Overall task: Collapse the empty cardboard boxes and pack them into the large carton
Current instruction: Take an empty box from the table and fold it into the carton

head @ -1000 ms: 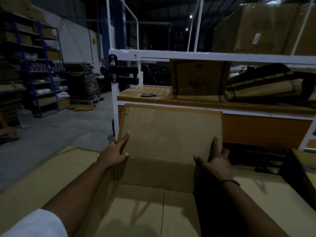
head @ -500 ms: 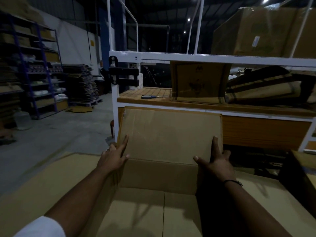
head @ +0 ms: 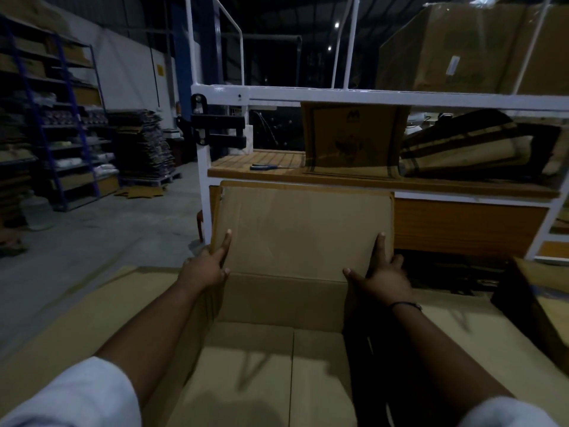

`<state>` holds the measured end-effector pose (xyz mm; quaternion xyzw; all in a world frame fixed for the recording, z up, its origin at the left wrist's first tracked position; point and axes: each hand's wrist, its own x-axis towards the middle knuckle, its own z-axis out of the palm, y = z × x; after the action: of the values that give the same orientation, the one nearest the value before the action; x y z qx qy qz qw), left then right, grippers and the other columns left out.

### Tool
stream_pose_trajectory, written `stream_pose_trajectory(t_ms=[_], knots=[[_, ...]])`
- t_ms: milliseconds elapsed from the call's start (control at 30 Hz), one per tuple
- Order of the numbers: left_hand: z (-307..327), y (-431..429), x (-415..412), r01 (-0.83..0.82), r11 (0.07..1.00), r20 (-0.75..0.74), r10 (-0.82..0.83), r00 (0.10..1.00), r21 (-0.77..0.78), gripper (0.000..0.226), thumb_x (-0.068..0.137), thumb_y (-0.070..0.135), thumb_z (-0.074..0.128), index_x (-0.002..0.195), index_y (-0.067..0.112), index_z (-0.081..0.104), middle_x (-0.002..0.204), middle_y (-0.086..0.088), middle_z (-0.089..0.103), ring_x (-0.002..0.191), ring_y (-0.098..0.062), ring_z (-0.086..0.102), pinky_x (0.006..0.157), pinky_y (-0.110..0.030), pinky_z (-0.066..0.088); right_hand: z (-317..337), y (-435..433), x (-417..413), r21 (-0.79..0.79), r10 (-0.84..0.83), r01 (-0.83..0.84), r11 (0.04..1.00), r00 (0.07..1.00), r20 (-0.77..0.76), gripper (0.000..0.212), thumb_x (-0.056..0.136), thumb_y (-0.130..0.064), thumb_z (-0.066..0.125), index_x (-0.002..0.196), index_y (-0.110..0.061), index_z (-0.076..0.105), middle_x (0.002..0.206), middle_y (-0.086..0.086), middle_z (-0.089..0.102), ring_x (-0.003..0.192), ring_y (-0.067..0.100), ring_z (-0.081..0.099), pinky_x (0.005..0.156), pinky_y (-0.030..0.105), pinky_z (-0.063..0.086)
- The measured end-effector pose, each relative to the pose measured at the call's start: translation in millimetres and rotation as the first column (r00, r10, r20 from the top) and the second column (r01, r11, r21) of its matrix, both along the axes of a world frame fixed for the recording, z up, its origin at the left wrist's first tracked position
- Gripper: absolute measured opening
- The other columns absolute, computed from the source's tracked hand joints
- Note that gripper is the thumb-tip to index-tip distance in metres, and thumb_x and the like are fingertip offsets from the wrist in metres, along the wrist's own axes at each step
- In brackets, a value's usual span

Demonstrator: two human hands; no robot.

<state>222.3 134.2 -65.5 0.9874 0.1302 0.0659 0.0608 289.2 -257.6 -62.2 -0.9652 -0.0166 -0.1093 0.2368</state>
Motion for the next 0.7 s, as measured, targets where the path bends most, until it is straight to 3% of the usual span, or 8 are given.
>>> stream_pose_trajectory(t_ms=[167,333,500,700], knots=[[10,-34,-30,-0.038,0.996,0.148,0.025,0.989,0.085,0.089,0.100,0.048,0.057,0.163,0.039,-0.006,0.169,-0.024,0.001,0.145,-0.048,0.033,0.121,-0.055,0.027,13,6,-28,-0.153,-0.092,0.089,0.984,0.996,-0.010,0.116,0.082,-0.077,0.059,0.161,-0.027,-0.010,0.167,0.020,-0.002,0.147,0.048,0.017,0.115,0.059,0.028],[4,-82,-72,0.080,0.995,0.064,-0.083,0.994,0.053,0.087,0.101,0.049,0.056,0.162,0.040,-0.006,0.171,-0.018,-0.005,0.153,-0.043,0.022,0.124,-0.055,0.019,20,10,-78,-0.149,-0.076,0.074,0.986,0.997,-0.008,0.107,0.086,-0.071,0.061,0.162,-0.024,0.003,0.169,0.016,-0.006,0.150,0.045,0.011,0.118,0.060,0.025],[2,-123,-117,0.185,0.983,0.046,-0.184,0.982,-0.009,0.081,0.100,0.051,0.056,0.164,0.037,0.007,0.171,-0.015,-0.006,0.154,-0.038,0.021,0.124,-0.056,0.011,26,2,-140,-0.202,-0.037,0.043,0.979,0.999,0.031,0.090,0.089,-0.063,0.062,0.159,-0.025,0.020,0.166,0.016,0.011,0.147,0.042,0.020,0.117,0.058,0.026],[15,-167,-164,0.296,0.955,0.060,-0.293,0.954,-0.034,0.081,0.098,0.054,0.058,0.163,0.034,0.014,0.171,-0.015,-0.005,0.148,-0.040,0.034,0.121,-0.059,0.018,35,-27,-212,-0.194,-0.063,0.075,0.978,0.996,0.071,0.072,0.092,-0.054,0.064,0.151,-0.025,0.036,0.161,0.014,0.024,0.147,0.037,0.026,0.116,0.060,0.027]])
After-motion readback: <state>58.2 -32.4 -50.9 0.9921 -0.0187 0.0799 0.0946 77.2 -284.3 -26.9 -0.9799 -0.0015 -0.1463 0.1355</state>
